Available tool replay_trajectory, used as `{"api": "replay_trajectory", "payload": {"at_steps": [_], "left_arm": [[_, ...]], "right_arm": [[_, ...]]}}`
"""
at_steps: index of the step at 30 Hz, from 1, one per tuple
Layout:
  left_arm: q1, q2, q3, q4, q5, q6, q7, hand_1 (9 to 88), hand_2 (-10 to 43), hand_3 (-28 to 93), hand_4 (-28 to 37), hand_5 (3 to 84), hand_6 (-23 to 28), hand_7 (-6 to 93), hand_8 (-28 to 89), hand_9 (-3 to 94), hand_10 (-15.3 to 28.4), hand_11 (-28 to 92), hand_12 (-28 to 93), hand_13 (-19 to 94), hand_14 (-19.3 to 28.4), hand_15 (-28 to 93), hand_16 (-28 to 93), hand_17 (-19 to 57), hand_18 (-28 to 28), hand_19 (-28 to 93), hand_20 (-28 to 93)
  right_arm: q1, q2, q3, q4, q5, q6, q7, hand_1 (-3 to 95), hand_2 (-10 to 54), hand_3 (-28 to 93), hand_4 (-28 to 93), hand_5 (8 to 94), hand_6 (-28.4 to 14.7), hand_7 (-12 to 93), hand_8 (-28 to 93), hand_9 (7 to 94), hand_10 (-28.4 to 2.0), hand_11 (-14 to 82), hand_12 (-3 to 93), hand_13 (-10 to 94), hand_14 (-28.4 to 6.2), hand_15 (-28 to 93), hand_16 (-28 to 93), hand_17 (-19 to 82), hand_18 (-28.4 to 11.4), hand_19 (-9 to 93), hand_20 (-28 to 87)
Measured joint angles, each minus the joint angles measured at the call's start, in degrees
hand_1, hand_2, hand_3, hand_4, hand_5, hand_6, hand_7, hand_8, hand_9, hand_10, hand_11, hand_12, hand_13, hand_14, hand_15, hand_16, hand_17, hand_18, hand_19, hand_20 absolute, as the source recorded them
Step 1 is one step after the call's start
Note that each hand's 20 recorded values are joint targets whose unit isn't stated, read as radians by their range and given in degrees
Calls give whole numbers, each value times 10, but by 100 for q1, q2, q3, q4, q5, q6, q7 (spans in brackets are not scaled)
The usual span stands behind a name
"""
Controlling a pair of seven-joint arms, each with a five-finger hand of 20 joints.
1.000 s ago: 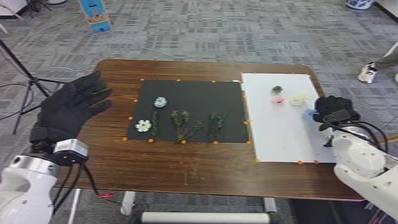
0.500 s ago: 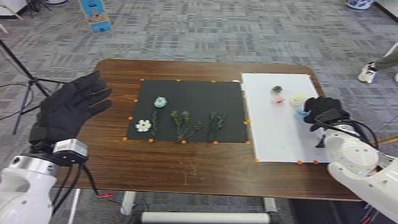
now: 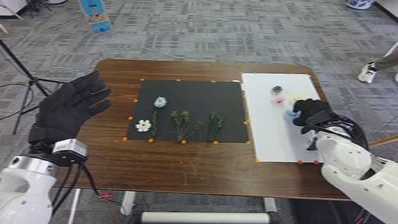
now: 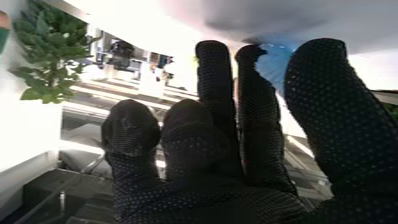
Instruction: Arrange flowers
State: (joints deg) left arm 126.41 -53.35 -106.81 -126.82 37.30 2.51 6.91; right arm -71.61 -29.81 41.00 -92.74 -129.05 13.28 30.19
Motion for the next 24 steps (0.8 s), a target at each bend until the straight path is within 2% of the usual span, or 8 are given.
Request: {"api": "replay_trajectory", "payload": {"at_steps": [20, 24], "left_arm": [[-1, 36, 14, 3, -6, 0, 7, 234, -26, 714, -283, 333, 35, 204, -97, 320, 134, 251, 175, 261, 152, 316, -2, -83, 231, 472, 96], [-3, 39, 19, 3, -6, 0, 7, 235, -25, 712, -283, 333, 35, 204, -97, 320, 134, 252, 175, 261, 152, 316, -2, -83, 231, 472, 96]], "right_arm": [[-361, -25, 208, -418, -82, 121, -55, 351, -95, 824, -283, 456, 0, 307, -137, 484, -104, 272, 233, 645, -54, 883, 345, 359, -201, 932, 581], [-382, -27, 209, -439, -93, 184, -90, 364, -95, 817, -283, 475, 17, 341, -141, 513, -98, 317, 248, 648, -52, 883, 337, 360, -198, 932, 577]]}}
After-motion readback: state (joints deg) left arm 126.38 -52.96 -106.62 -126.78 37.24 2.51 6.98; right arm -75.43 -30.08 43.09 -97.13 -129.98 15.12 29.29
